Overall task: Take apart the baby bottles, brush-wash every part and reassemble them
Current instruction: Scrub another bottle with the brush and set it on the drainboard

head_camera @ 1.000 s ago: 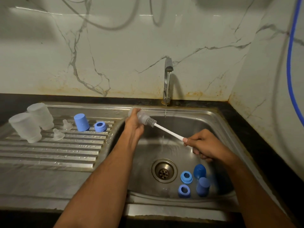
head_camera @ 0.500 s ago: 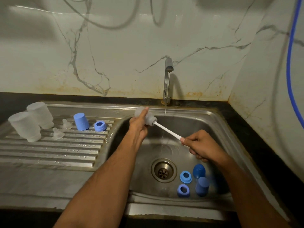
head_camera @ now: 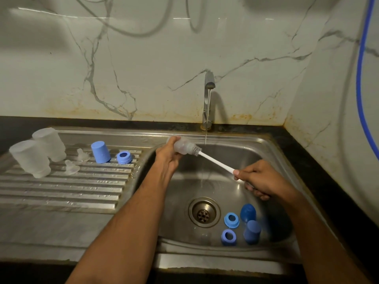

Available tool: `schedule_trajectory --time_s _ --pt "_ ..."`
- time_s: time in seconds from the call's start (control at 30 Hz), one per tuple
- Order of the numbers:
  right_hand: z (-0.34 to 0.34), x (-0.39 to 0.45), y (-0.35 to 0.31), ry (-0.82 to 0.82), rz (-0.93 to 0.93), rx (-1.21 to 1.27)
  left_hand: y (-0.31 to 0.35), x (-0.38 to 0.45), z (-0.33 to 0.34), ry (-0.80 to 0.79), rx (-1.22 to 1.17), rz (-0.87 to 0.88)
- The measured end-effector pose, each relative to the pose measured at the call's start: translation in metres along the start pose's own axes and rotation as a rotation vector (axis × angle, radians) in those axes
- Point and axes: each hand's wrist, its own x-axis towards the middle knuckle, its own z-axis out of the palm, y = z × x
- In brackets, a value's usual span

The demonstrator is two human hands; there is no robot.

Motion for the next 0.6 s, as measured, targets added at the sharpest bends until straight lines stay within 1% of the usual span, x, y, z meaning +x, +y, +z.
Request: schedule_trajectory --time_s 0.1,0.23,0.3,0.37,0.43,0.5,0.53,0.6 --pt "-0.011 -0.001 0.005 0.010 0.083 -0.011 -0.004 -0.003 0.001 0.047 0.015 0.030" --pt "-0.013 -0.004 0.014 0.082 0.164 -0.047 0.000 -0.001 -0.012 0.155 -0.016 0.066" --pt "-0.015 -0.006 0.017 0.095 0.170 -0.042 -0.006 -0.003 -0.011 0.160 0.034 0.063" --pt "-0.017 -0.008 0.017 0.083 0.176 -0.040 -0.015 -0.006 -0.008 0.148 0.147 0.053" --pt "-0.016 -0.008 0.015 0.079 0.169 -0.053 -0.018 -0.008 -0.006 0.174 0.284 0.066" --pt "-0.010 -0.008 0.011 0.103 0.123 -0.078 -0.017 -0.007 -0.006 0.224 0.399 0.103" --pt "-0.005 -0.008 0.010 0.119 0.085 -0.093 -0.016 -0.007 -0.006 0.222 0.428 0.101" --pt "0.010 -0.006 0.008 0.155 0.002 -0.126 -0.015 -0.009 -0.003 0.163 0.402 0.044"
